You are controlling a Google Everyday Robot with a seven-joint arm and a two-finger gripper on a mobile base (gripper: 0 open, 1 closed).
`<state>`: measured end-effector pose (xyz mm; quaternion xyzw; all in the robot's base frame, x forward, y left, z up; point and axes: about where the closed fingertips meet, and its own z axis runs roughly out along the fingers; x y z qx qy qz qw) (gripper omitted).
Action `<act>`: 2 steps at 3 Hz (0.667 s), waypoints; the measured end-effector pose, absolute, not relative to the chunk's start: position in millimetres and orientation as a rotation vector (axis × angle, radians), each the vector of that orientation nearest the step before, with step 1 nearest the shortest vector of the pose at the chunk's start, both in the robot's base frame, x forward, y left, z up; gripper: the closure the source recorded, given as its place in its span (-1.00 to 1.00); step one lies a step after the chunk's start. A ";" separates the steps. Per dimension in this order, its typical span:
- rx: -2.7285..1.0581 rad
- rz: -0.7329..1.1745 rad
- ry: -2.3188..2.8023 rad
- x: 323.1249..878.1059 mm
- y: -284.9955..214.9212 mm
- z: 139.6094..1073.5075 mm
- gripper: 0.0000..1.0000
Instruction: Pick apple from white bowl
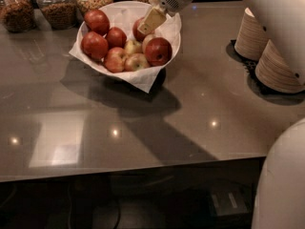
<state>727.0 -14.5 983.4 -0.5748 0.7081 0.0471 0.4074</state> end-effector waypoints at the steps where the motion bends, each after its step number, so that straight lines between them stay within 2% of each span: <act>1: -1.451 0.142 1.789 744.2 3.0 961.3 -0.46; 2: -1.453 0.138 1.802 750.2 6.3 952.4 -0.46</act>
Offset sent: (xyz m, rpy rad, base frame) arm 0.0256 0.0215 -0.0295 0.0121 0.0140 0.0011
